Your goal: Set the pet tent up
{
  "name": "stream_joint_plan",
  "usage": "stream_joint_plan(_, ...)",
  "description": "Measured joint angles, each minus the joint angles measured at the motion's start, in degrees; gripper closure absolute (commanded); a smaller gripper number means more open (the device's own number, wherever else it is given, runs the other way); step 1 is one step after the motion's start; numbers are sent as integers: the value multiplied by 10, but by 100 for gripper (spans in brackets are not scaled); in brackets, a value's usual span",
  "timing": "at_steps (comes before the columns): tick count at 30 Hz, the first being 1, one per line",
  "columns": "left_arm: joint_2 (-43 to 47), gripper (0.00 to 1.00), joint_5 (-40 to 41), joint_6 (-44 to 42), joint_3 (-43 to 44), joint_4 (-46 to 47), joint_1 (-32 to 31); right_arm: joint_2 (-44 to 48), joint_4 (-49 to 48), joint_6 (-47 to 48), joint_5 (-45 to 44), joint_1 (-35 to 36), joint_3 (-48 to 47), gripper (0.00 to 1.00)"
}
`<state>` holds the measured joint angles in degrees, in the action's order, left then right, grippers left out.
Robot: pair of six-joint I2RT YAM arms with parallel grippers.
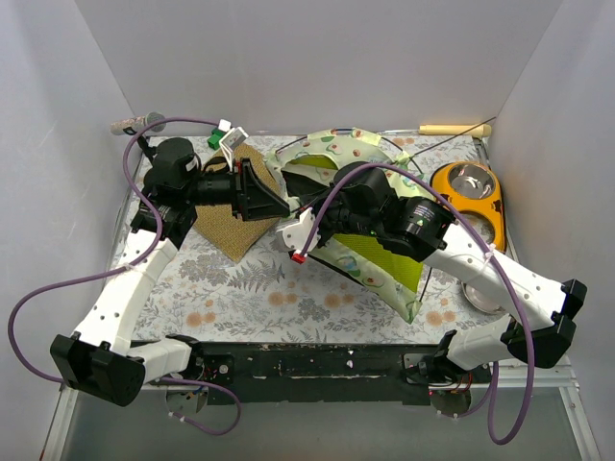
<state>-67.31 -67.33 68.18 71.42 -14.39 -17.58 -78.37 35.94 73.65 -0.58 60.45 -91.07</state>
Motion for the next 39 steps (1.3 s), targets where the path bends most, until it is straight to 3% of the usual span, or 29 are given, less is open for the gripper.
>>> stream_joint_plan(3,0,75,4,-10,3,-12,-2,0,0,0,2,0,0,99)
stream_joint_plan(5,0,95,5,-14,5,-17,-2,0,0,1,2,0,0,99)
stream_joint_plan(6,0,100,5,-17,6,-19,-2,0,0,1,3,0,0,99)
stream_joint_plan(30,-29,100,41,19,10,-7,-47,-12,31,-19,42,-8,-10,99)
stream_joint_plan(36,-23,100,53,3,-18,-25,-35,-12,25,-34,44,-10,24,65)
stream_joint_plan(39,-23,100,59,-18,-30,-47,-19,-11,30,-44,57,-25,28,55)
